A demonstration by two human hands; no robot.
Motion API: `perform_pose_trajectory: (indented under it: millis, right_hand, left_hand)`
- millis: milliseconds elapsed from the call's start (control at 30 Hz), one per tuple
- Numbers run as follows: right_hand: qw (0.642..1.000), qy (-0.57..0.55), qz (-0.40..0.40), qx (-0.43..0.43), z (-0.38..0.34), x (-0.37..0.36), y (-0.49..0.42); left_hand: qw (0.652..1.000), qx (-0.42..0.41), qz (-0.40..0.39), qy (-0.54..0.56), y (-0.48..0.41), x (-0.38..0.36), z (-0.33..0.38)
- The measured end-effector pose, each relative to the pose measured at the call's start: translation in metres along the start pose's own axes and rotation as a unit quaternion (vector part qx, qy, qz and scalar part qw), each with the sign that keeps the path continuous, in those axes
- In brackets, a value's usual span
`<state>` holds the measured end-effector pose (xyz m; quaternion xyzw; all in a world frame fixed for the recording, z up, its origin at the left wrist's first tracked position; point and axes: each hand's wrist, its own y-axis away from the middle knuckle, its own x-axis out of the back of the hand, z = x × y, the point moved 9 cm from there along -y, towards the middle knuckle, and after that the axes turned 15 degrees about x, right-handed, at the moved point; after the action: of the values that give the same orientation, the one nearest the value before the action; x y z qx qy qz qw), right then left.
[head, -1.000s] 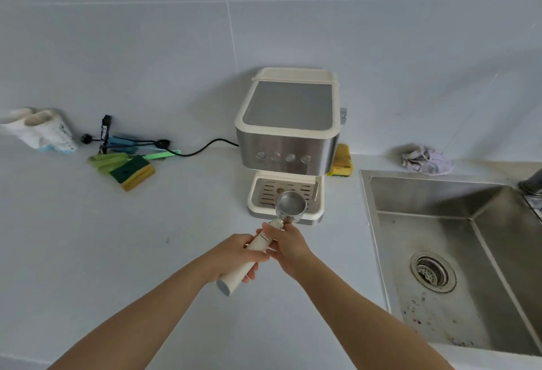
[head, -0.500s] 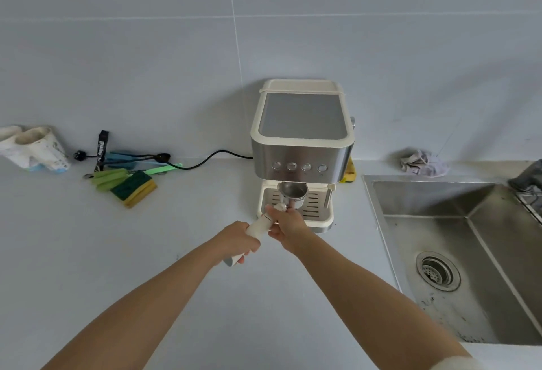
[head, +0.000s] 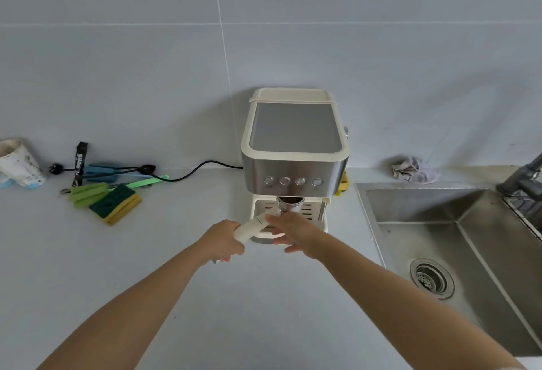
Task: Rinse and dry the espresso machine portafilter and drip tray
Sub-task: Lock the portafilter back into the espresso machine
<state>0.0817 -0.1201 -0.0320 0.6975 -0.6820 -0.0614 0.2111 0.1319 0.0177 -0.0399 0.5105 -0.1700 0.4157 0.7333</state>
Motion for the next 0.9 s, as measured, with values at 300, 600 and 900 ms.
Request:
perform_pose_trajectory:
  millis: [300,600,900]
  right_hand:
    - [0.865,0.228,0.230,0.384,-0.160,0.093,0.065]
    - [0.854,0.417,0.225,0.214,-0.146,0.149,-0.005]
    - [0.890,0.318,0.240,0.224,-0.137,0.153,-0.008]
  left_hand:
    - [1.000,-0.016,-0.013,0.005,-0.016,0.008,0.005]
    - [0.999,-0.029,-0.026,-0.003,-0.024,0.019,0.011]
    - [0.999,-0.032,-0.025,-0.013,-0.034,0.028,0.017]
